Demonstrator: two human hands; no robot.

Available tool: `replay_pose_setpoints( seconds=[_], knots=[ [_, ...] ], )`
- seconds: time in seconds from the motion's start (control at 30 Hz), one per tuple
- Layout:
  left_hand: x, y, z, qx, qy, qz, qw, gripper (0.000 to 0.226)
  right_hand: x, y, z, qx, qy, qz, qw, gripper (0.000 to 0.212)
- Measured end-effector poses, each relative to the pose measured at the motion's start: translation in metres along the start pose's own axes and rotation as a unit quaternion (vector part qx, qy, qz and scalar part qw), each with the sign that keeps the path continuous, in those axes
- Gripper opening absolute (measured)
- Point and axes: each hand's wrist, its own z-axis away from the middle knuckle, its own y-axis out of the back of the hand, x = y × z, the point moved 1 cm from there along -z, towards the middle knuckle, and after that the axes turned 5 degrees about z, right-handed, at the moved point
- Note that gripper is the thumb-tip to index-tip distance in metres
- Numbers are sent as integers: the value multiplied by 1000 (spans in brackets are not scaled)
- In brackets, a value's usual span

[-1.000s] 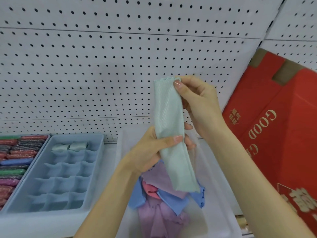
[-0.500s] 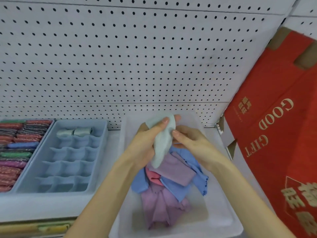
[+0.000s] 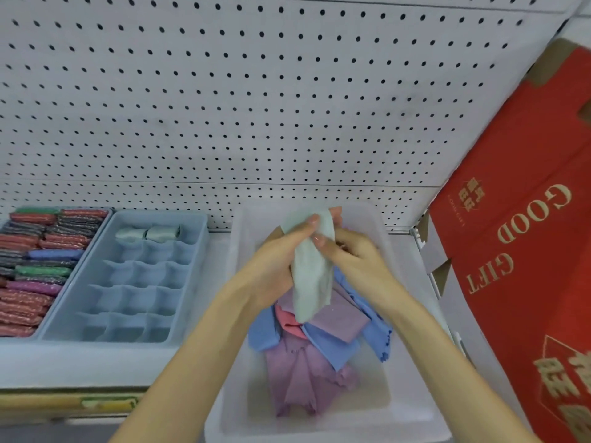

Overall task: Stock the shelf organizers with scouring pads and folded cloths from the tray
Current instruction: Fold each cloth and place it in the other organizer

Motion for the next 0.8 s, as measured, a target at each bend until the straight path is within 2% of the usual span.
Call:
replay_pose_setpoints(
  seconds=[0.1,0.17,0.37,0.53,0.6,0.67,0.73,0.8],
  knots=[
    [4,15,3,-10,40,-79,996,33,4,16,-2,20,-29,-48,998,13],
    [4,21,5,-1,35,-140,990,27,7,19,0,37,-44,-86,995,11],
    [-3,20,5,62,-39,-207,976,23,16,14,8,54,-82,-142,985,13],
    [8,12,10,20,-133,-173,976,28,4,26,10,-6,-57,-252,966,22],
    [14,5,15,-4,-195,-230,954,36,1,32,8,3,-42,-245,969,26],
    [20,-2,20,-19,-256,-349,901,41,-1,41,5,43,-53,-163,984,39],
    [25,-6,24,-17,-292,-445,847,45,-8,47,3,35,-20,-114,993,34],
    [28,-10,28,-7,-312,-455,834,36,-18,46,5,7,45,-113,993,25]
  ],
)
